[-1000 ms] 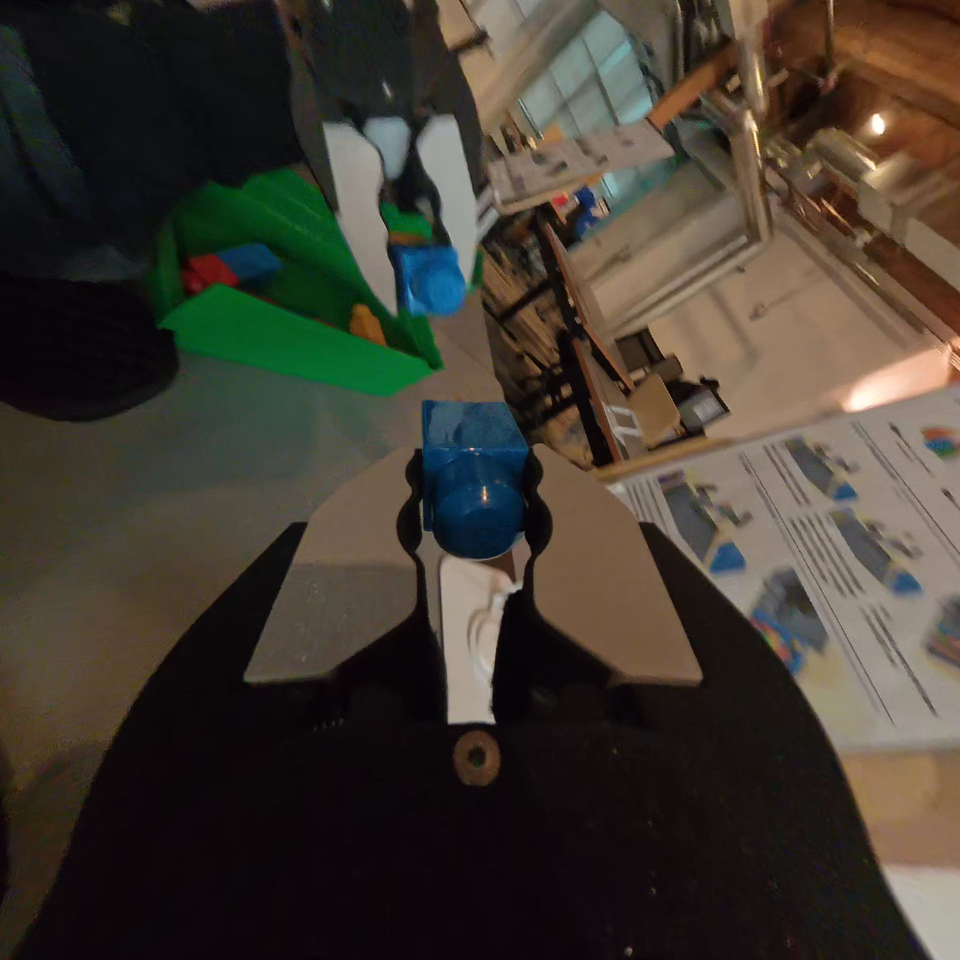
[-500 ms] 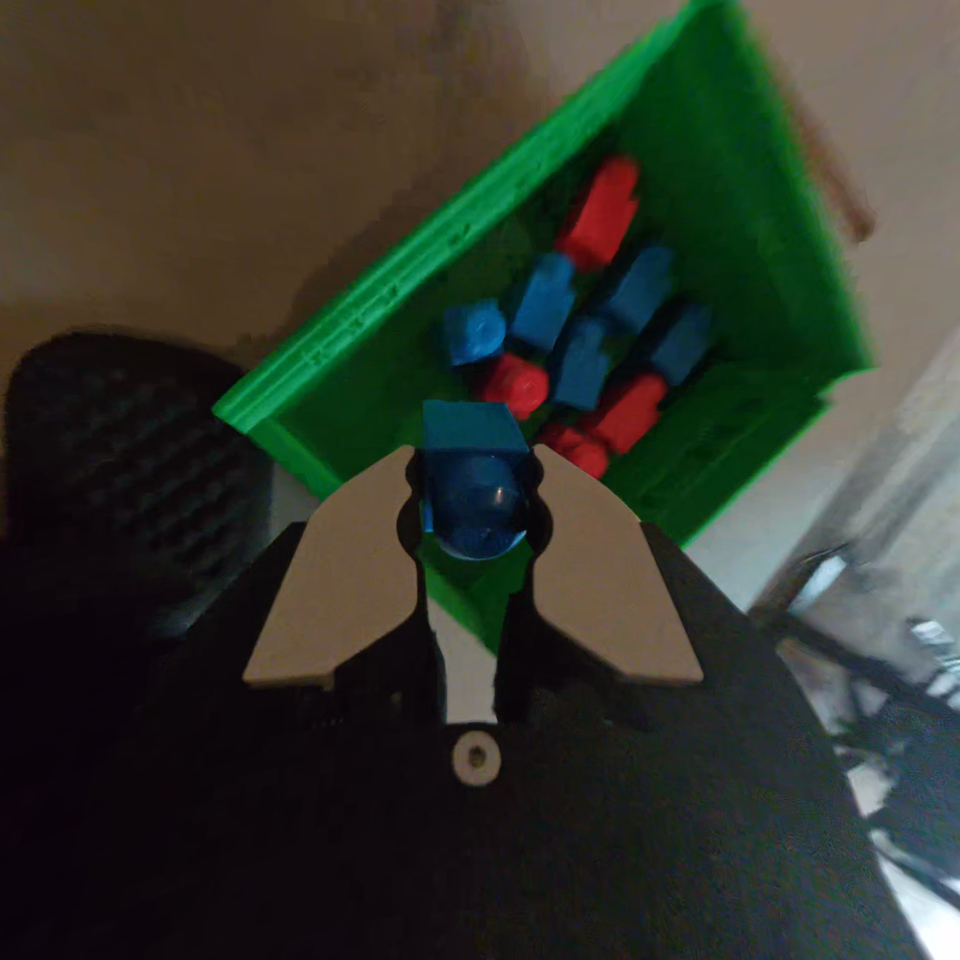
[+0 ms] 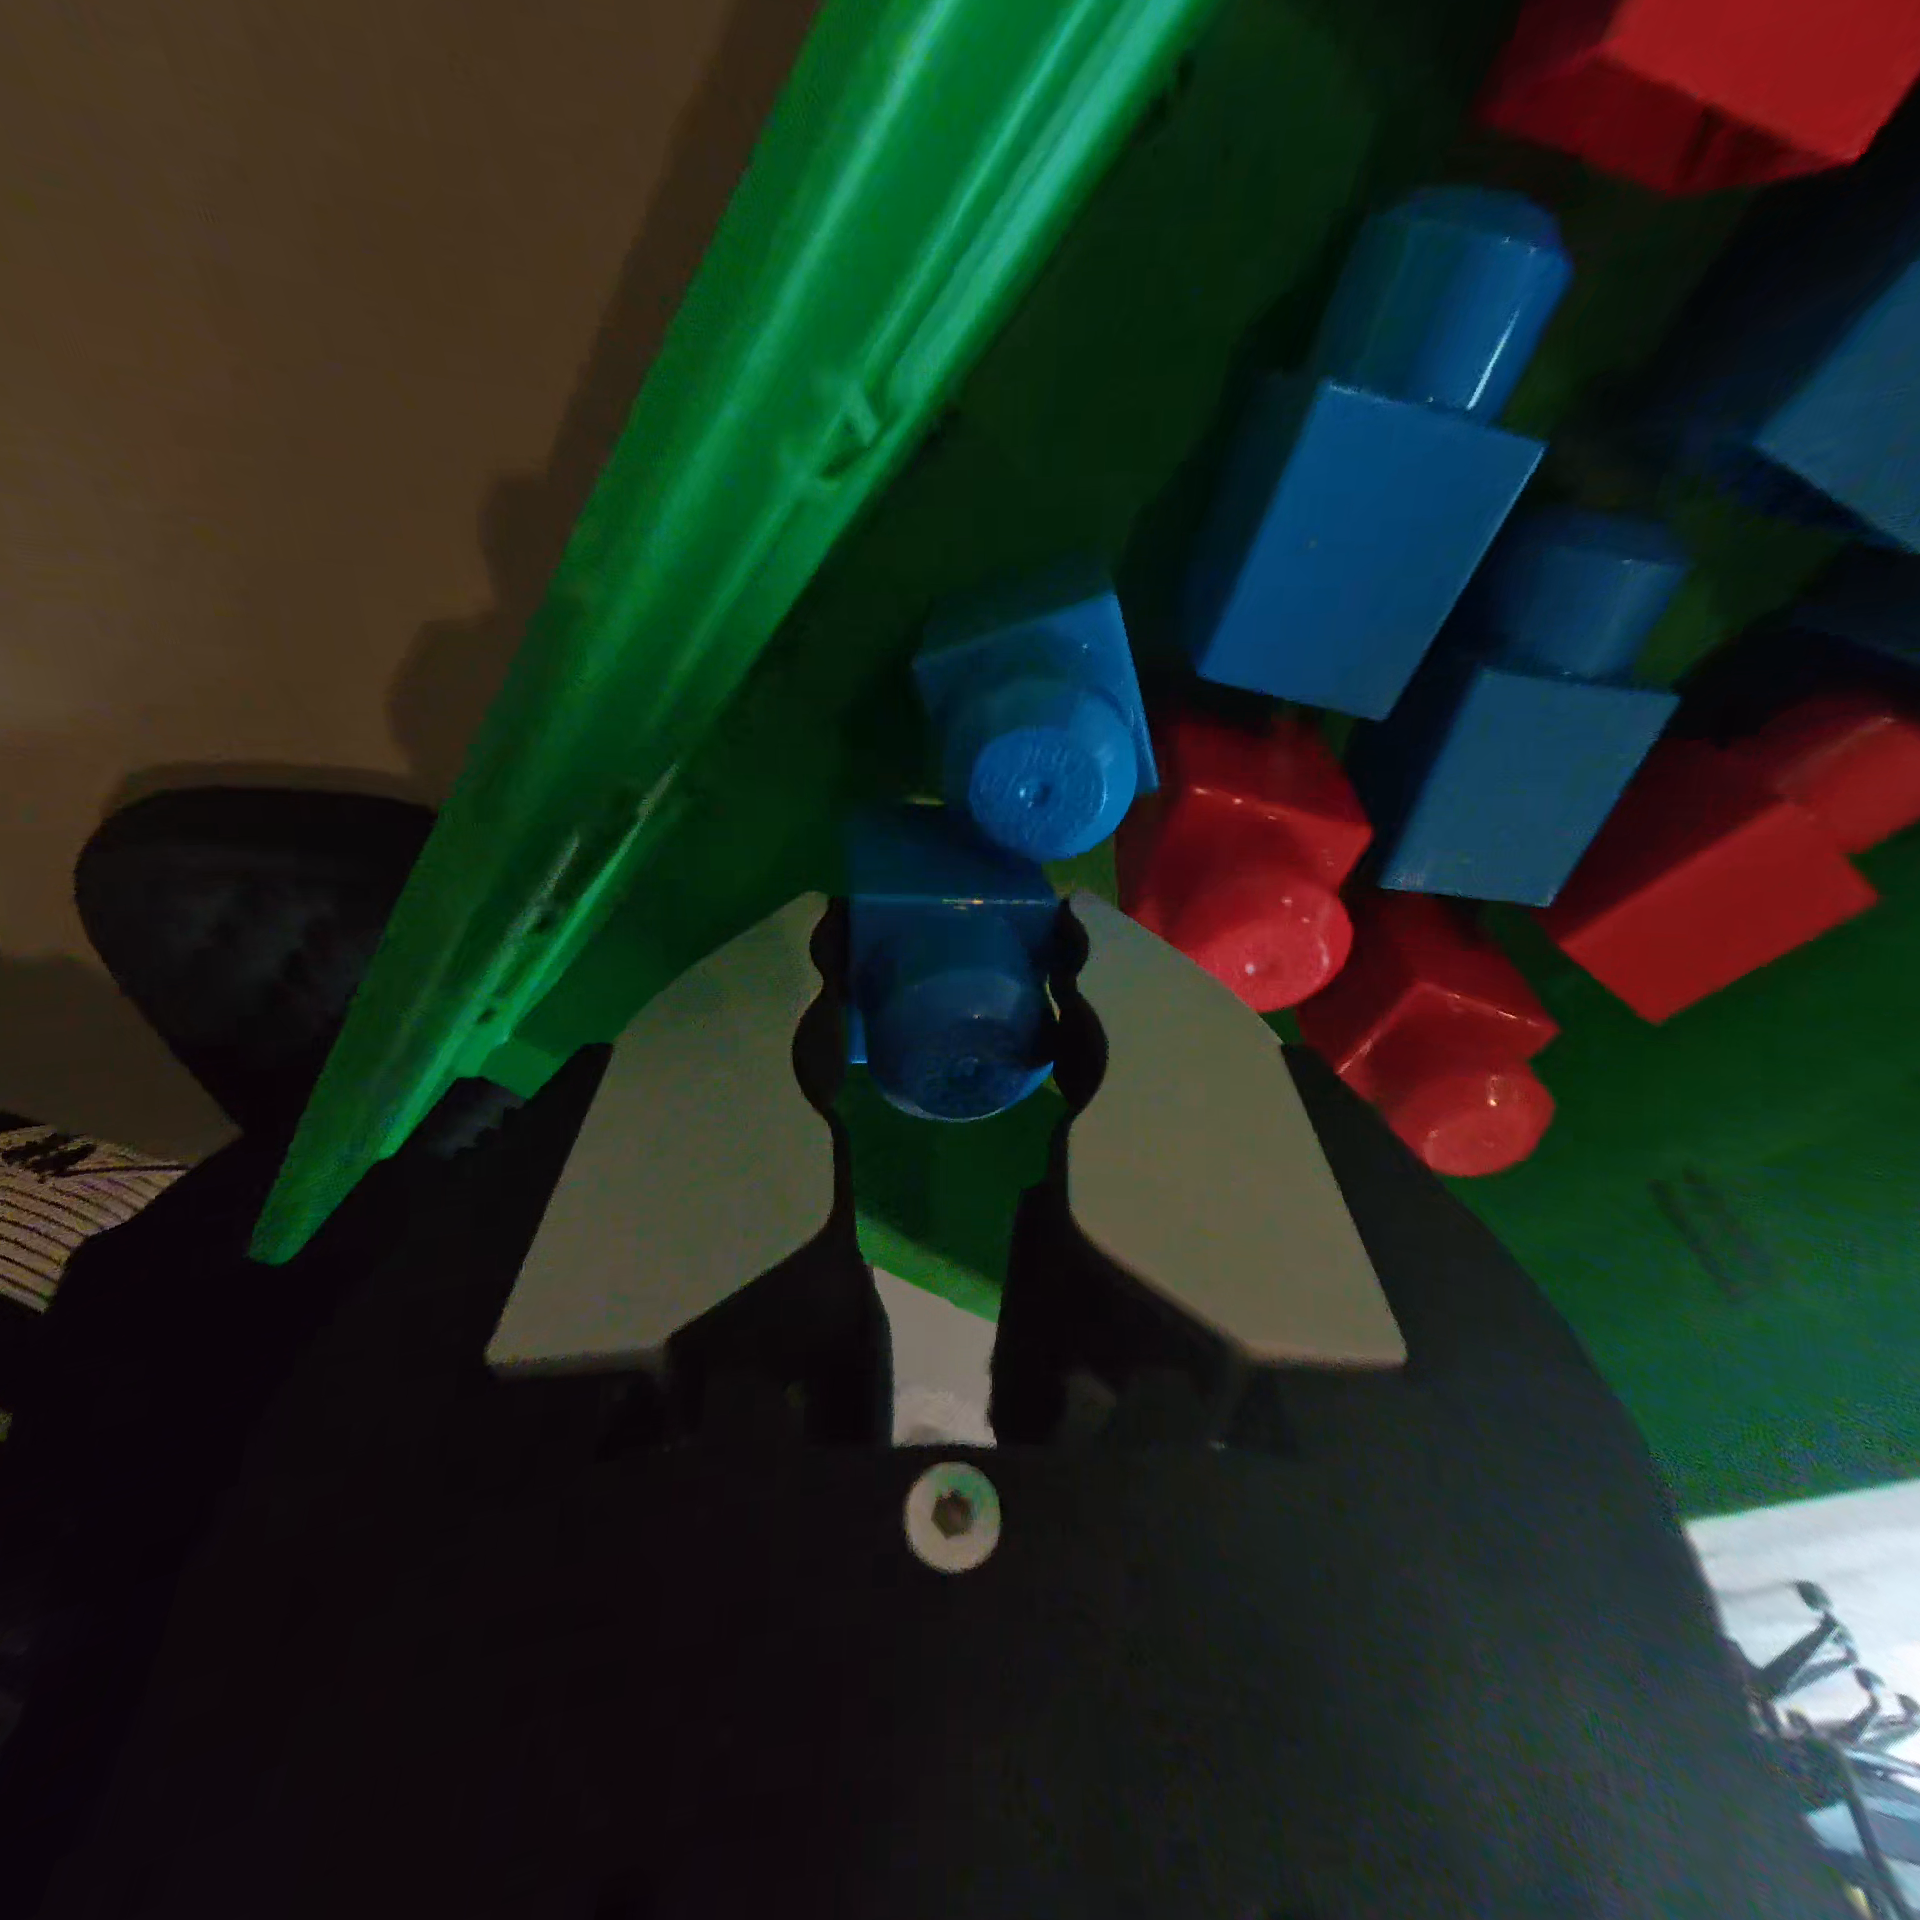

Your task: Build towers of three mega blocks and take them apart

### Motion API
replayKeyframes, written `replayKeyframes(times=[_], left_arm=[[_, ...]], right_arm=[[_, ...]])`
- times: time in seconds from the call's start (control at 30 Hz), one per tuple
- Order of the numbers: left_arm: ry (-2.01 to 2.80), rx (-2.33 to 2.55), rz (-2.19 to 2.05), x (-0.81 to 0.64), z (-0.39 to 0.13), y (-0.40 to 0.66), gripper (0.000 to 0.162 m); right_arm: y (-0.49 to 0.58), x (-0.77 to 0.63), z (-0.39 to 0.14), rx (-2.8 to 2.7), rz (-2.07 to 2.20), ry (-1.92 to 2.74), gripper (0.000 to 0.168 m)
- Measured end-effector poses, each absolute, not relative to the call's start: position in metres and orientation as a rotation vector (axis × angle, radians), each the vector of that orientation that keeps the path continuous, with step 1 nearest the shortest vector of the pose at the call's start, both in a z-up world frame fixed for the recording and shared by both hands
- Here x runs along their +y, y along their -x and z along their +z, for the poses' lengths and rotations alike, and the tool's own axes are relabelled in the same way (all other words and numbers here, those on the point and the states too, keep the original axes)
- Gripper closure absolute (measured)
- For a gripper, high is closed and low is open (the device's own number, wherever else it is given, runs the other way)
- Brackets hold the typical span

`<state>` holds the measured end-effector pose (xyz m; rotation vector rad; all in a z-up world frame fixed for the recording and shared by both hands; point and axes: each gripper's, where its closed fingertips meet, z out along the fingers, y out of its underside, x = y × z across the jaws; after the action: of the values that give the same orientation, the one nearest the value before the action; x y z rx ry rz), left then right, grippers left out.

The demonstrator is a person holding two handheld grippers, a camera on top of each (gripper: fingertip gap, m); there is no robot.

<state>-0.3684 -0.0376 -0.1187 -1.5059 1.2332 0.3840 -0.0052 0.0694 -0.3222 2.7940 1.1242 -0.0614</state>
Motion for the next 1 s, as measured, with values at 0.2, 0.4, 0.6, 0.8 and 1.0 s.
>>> replayKeyframes(times=[0.2, 0.4, 0.6, 0.8, 1.0], left_arm=[[1.511, 1.212, 0.39, -0.04, -0.117, 0.375, 0.126], [1.504, 1.211, 0.392, -0.04, -0.116, 0.375, 0.126], [1.479, 1.273, 0.327, -0.036, -0.122, 0.356, 0.126], [1.45, 1.373, 0.217, -0.029, -0.134, 0.327, 0.126], [1.406, 1.437, 0.085, -0.028, -0.142, 0.303, 0.126]], right_arm=[[0.006, 0.072, -0.334, 1.063, -0.102, -2.781, 0.129], [0.004, 0.071, -0.325, 1.039, -0.113, -2.823, 0.117], [0.008, 0.082, -0.253, 1.328, 0.026, -3.118, 0.119], [0.103, 0.073, -0.157, 2.646, 0.063, -2.986, 0.116], [0.225, -0.024, -0.101, 3.634, -0.846, -2.045, 0.123]])
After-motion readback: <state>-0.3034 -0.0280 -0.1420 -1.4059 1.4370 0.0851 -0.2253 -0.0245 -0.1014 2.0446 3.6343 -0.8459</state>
